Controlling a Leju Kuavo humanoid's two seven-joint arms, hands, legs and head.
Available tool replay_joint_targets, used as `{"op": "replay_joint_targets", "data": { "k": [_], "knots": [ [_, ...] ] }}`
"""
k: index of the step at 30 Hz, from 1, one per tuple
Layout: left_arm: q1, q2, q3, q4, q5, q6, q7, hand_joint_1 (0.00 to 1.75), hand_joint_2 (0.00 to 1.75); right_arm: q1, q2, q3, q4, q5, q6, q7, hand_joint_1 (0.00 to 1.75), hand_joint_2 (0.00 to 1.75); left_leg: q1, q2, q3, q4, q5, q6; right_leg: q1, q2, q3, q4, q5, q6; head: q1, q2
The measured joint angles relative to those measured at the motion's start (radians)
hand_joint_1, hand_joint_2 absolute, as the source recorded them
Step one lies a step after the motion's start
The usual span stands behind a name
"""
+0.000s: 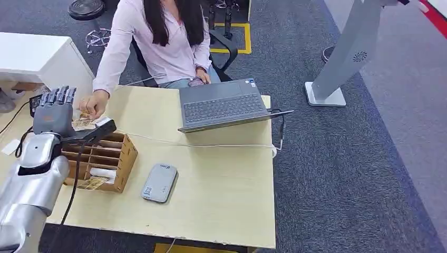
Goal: Pass the card to the sensor for recognition and then transmit it.
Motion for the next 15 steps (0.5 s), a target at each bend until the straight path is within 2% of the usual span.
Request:
{"op": "replay_joint_targets", "data": {
  "k": [5, 15],
  "knots": [
    [0.003, 0.0, 0.0, 0.005, 0.011, 0.003, -0.019, 1.75, 1.75, 0.0, -0.001, 0.0, 0.0, 0.003, 0.0, 0.0, 0.0, 1.75, 0.0, 0.0, 0.0, 0.0, 0.0, 0.0, 0.0, 0.0, 0.0, 0.0, 0.0, 0.0, 0.0, 0.0],
    [0.01, 0.0, 0.0, 0.005, 0.018, 0.014, -0.021, 1.75, 1.75, 0.0, -0.005, 0.0, 0.0, 0.008, 0.0, -0.001, 0.0, 1.75, 0.0, 0.0, 0.0, 0.0, 0.0, 0.0, 0.0, 0.0, 0.0, 0.0, 0.0, 0.0, 0.0, 0.0]
  ]
}}
